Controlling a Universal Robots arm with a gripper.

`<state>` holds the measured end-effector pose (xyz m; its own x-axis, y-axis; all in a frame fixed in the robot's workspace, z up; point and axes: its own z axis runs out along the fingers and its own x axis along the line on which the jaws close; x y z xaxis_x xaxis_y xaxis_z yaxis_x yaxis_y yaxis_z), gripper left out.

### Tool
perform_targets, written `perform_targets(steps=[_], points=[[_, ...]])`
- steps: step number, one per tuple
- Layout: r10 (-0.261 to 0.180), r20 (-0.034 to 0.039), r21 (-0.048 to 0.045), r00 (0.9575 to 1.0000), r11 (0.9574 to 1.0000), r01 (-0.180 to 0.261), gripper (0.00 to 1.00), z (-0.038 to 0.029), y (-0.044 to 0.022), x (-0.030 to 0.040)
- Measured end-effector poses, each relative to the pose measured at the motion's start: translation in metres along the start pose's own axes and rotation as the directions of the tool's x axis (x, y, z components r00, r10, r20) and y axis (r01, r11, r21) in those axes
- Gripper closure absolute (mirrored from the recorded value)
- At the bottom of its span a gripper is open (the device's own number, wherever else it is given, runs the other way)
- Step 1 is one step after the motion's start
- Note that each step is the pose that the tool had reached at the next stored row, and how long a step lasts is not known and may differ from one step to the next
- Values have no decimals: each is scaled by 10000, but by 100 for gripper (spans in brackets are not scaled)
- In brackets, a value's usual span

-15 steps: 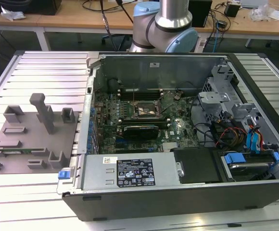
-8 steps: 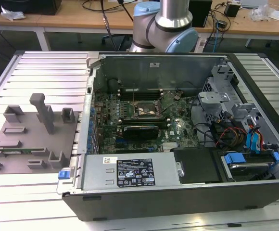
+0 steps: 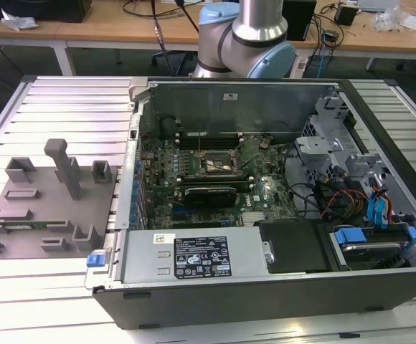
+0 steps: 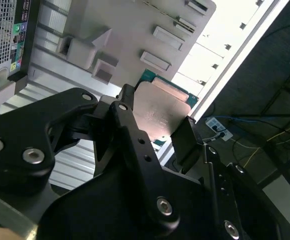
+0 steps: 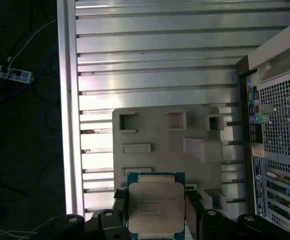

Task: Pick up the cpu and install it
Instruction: 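Pick up the cpu and move it towards the insertion slot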

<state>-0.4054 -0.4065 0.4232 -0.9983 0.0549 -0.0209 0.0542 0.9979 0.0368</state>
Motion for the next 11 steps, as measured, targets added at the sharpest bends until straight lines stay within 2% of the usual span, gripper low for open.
perform_targets(steps=[11], points=[[0,-2,1,10000,10000,0,46,3,10,-185]])
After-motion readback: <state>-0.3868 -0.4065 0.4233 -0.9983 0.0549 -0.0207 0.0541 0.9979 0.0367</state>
